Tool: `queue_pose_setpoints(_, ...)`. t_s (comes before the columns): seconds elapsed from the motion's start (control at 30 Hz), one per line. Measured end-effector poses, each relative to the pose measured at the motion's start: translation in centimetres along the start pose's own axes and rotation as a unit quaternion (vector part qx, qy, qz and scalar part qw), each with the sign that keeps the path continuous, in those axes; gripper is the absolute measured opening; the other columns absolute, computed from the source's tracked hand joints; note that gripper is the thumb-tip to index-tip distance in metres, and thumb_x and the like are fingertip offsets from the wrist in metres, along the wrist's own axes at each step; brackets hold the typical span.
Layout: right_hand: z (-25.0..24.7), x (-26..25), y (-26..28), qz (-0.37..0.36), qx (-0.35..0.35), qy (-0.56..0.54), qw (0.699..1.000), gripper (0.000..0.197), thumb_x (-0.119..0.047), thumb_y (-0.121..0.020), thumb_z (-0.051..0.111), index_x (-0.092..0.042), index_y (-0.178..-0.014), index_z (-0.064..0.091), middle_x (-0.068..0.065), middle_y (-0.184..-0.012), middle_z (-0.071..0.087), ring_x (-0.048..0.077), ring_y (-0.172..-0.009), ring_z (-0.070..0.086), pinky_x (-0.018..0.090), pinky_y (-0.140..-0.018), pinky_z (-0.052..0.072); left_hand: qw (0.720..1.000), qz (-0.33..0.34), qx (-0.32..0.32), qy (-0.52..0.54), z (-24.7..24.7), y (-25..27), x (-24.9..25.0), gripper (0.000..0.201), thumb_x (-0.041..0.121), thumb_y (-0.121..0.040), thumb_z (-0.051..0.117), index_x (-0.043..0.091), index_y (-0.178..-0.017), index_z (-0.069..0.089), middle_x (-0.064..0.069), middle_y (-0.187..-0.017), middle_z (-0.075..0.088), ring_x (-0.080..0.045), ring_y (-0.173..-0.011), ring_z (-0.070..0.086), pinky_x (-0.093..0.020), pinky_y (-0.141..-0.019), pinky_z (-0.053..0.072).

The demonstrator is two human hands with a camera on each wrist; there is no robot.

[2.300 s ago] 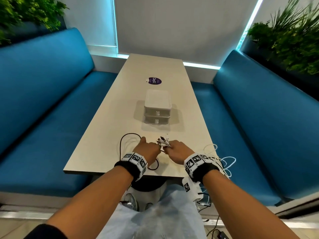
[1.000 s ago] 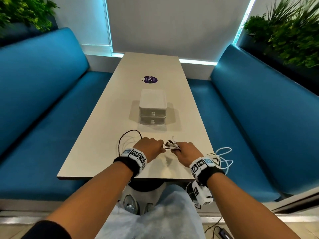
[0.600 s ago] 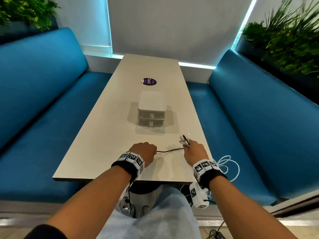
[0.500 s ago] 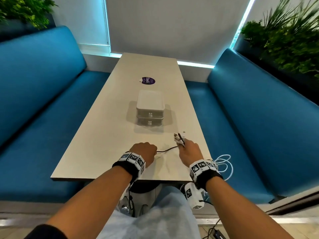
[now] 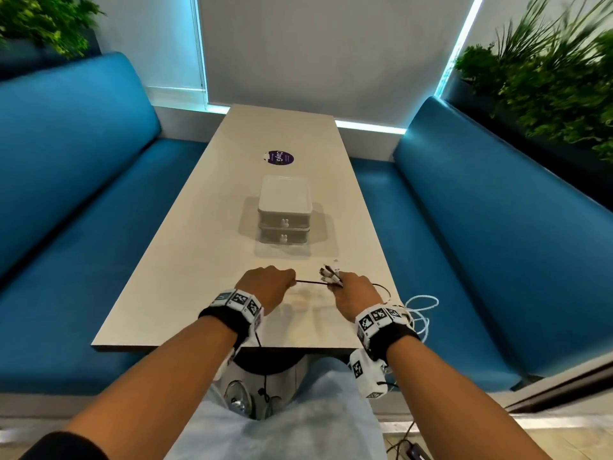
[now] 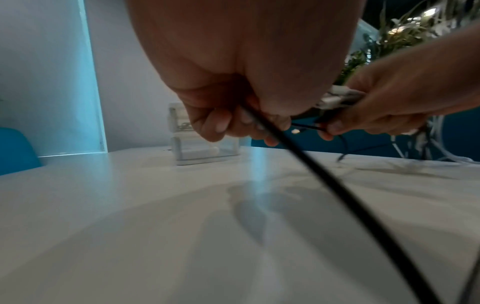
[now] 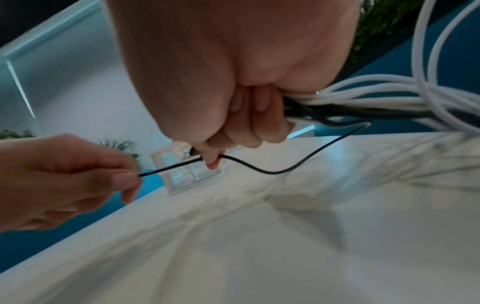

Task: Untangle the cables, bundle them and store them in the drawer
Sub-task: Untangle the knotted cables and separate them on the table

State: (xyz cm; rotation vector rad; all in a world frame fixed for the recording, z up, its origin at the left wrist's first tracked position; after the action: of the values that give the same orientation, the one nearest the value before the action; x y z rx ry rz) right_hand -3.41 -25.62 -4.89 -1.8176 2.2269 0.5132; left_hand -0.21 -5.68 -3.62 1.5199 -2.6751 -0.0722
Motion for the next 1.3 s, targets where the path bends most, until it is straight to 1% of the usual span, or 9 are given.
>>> queue_pose_setpoints(0.2, -0.2, 1.4, 0.2, 0.067, 0.015, 0.02, 0.997, 0.029, -0.035, -0.098, 0.046, -0.015, -0.114, 0.06, 0.012, -0.11, 0.064, 0.032, -0.1, 0.061, 0.035, -0.077, 0.047, 0.999, -0.029, -0.031, 0.006, -0.3, 1.2, -1.2, 0.028, 0.013, -0.098, 0.034, 0.023, -0.122, 0.045, -0.008, -0.094, 0.055, -0.028, -0.073, 0.049, -0.032, -0.067, 0.037)
queue_pose_setpoints(0.3, -0.5, 0.3, 0.4, 0.05, 0.049, -0.025, 0.997, 0.03, -0.036, -0.099, 0.042, -0.017, -0.116, 0.059, 0.012, -0.109, 0.065, 0.034, -0.102, 0.059, 0.035, -0.076, 0.045, 0.999, -0.041, -0.027, 0.007, -0.4, 0.7, -0.5, 0.029, 0.011, -0.096, 0.034, 0.02, -0.121, 0.046, -0.007, -0.091, 0.053, -0.028, -0.073, 0.049, -0.033, -0.067, 0.037)
queue_pose_setpoints(0.4, -0.8, -1.4, 0.2, 0.015, 0.071, -0.084, 0.994, 0.031, -0.037, -0.099, 0.043, -0.018, -0.112, 0.063, 0.012, -0.104, 0.069, 0.037, -0.102, 0.058, 0.039, -0.08, 0.049, 0.999, -0.029, -0.027, -0.018, -0.5, 0.6, 0.1, 0.031, 0.01, -0.097, 0.035, 0.018, -0.125, 0.045, -0.011, -0.104, 0.06, -0.031, -0.083, 0.058, -0.033, -0.068, 0.039)
queue_pose_setpoints(0.57, 0.3, -4.2, 0.7, -0.041, -0.01, -0.118, 0.992, 0.028, -0.034, -0.097, 0.05, -0.014, -0.101, 0.068, 0.016, -0.097, 0.07, 0.037, -0.093, 0.062, 0.037, -0.075, 0.049, 1.0, -0.028, 0.004, -0.01, -1.2, 0.3, 1.7, 0.026, 0.012, -0.099, 0.036, 0.016, -0.124, 0.044, -0.01, -0.1, 0.062, -0.031, -0.083, 0.06, -0.035, -0.064, 0.037)
queue_pose_setpoints(0.7, 0.5, -4.1, 0.4, -0.009, -0.055, -0.165, 0.985, 0.02, -0.028, -0.092, 0.055, -0.018, -0.098, 0.072, 0.011, -0.097, 0.07, 0.032, -0.092, 0.063, 0.034, -0.076, 0.047, 1.0, -0.008, 0.009, -0.027, -1.0, 0.1, 1.4, 0.017, 0.019, -0.104, 0.035, 0.014, -0.118, 0.043, -0.007, -0.089, 0.059, -0.028, -0.067, 0.047, -0.035, -0.06, 0.035)
queue_pose_setpoints(0.77, 0.5, -3.9, 0.2, -0.006, -0.062, -0.147, 0.987, 0.019, -0.029, -0.091, 0.057, -0.019, -0.097, 0.071, 0.011, -0.097, 0.07, 0.032, -0.091, 0.063, 0.035, -0.076, 0.048, 1.0, 0.01, 0.002, -0.028, -0.9, 0.1, 1.0, 0.021, 0.029, -0.106, 0.032, 0.014, -0.115, 0.043, -0.009, -0.093, 0.062, -0.03, -0.07, 0.052, -0.036, -0.06, 0.036)
queue_pose_setpoints(0.87, 0.0, -2.5, 0.0, 0.005, -0.036, -0.073, 0.997, 0.022, -0.033, -0.091, 0.057, -0.019, -0.106, 0.068, 0.013, -0.1, 0.069, 0.034, -0.092, 0.063, 0.035, -0.076, 0.049, 1.0, 0.021, -0.008, -0.019, -1.1, 0.6, -0.4, 0.024, 0.031, -0.107, 0.03, 0.015, -0.118, 0.045, -0.01, -0.102, 0.064, -0.031, -0.078, 0.056, -0.034, -0.064, 0.036)
queue_pose_setpoints(1.03, -0.5, 0.5, 0.0, 0.027, -0.007, 0.029, 0.999, 0.025, -0.036, -0.095, 0.05, -0.021, -0.111, 0.063, 0.011, -0.103, 0.068, 0.032, -0.091, 0.063, 0.035, -0.074, 0.051, 0.999, 0.011, -0.031, 0.008, -1.0, 1.8, -2.2, 0.027, 0.013, -0.101, 0.034, 0.019, -0.125, 0.046, -0.01, -0.11, 0.062, -0.03, -0.088, 0.058, -0.03, -0.069, 0.038)
queue_pose_setpoints(1.3, -0.1, -0.3, 1.0, 0.043, 0.08, 0.01, 0.996, 0.025, -0.033, -0.098, 0.042, -0.016, -0.112, 0.054, 0.013, -0.103, 0.065, 0.036, -0.094, 0.061, 0.036, -0.069, 0.042, 0.998, -0.047, -0.017, 0.035, -0.1, 1.4, -0.4, 0.023, 0.023, -0.103, 0.031, 0.022, -0.119, 0.048, -0.002, -0.081, 0.044, -0.027, -0.068, 0.047, -0.032, -0.063, 0.035)
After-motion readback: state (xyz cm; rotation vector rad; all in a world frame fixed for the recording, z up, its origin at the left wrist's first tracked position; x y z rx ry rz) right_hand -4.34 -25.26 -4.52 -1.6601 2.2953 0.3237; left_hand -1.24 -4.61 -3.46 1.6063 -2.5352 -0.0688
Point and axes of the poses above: each hand's wrist, its own y-axis away from the middle knuckle, its own z-axis out of the palm, x = y × z, the point moved 2 cm from there along -y, towards the middle knuckle
